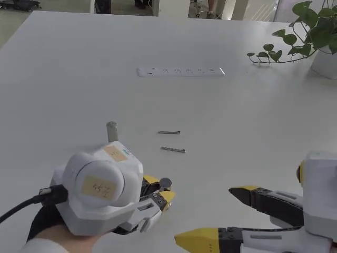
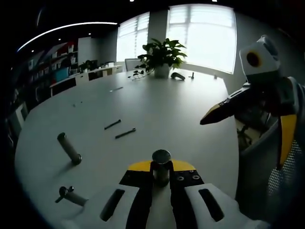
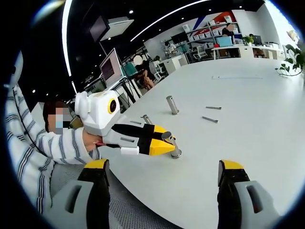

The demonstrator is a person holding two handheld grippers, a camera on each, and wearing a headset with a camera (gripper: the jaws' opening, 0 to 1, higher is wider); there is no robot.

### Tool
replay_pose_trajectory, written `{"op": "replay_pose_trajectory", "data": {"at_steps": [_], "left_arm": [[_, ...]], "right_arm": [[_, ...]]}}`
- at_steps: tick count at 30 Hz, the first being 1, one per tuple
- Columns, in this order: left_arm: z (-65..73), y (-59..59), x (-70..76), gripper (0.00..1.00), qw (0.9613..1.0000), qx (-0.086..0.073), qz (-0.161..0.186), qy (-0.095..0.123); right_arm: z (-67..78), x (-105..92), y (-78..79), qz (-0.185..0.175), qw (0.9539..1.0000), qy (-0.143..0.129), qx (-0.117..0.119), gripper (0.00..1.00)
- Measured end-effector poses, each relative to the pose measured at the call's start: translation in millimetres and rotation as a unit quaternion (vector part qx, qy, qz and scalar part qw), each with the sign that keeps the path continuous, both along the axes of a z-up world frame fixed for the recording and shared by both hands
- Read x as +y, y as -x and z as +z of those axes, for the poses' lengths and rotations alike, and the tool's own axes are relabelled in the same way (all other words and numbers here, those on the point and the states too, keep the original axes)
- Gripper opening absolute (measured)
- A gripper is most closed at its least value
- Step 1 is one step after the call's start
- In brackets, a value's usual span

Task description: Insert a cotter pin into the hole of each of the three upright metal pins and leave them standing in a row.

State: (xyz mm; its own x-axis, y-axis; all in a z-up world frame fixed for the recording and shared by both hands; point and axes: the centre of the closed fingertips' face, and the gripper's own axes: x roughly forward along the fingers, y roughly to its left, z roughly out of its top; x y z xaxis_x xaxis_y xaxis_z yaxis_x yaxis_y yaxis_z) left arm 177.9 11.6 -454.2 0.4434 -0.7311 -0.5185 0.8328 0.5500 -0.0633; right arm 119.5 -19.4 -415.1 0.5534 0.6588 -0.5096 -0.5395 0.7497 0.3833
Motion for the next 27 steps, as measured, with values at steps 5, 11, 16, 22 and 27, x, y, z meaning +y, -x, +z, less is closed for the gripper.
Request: {"op": "replay_pose_trajectory", "data": {"at_steps": [5, 11, 16, 22, 27], "left_arm": [[0.1, -1.8, -1.0, 0.09, 1.0000, -0.002, 0.000, 0.001], [-0.2, -1.7, -2.4, 0.09, 1.0000, -0.007, -0.007, 0.001], [-0.1, -3.5, -1.8, 0.09, 1.0000, -0.008, -0.003, 0.002], [-0.1, -3.0, -2.1, 0.10, 0.9999, -0.010, -0.008, 0.001], [0.0, -2.6, -2.1, 0.10, 0.9999, -0.004, -0.008, 0.005]], "right_arm": [[-0.5, -0.9, -0.6, -0.004, 1.0000, -0.001, 0.001, 0.95], [-1.0, -2.2, -0.8, -0.006, 1.0000, 0.000, 0.003, 0.95], [1.2, 0.0, 0.6, 0.002, 1.0000, -0.001, -0.003, 0.95], [4.4, 2.4, 0.5, 0.004, 1.0000, -0.004, -0.007, 0.94], [5.3, 3.2, 1.7, 0.006, 0.9999, -0.002, -0.009, 0.94]]}}
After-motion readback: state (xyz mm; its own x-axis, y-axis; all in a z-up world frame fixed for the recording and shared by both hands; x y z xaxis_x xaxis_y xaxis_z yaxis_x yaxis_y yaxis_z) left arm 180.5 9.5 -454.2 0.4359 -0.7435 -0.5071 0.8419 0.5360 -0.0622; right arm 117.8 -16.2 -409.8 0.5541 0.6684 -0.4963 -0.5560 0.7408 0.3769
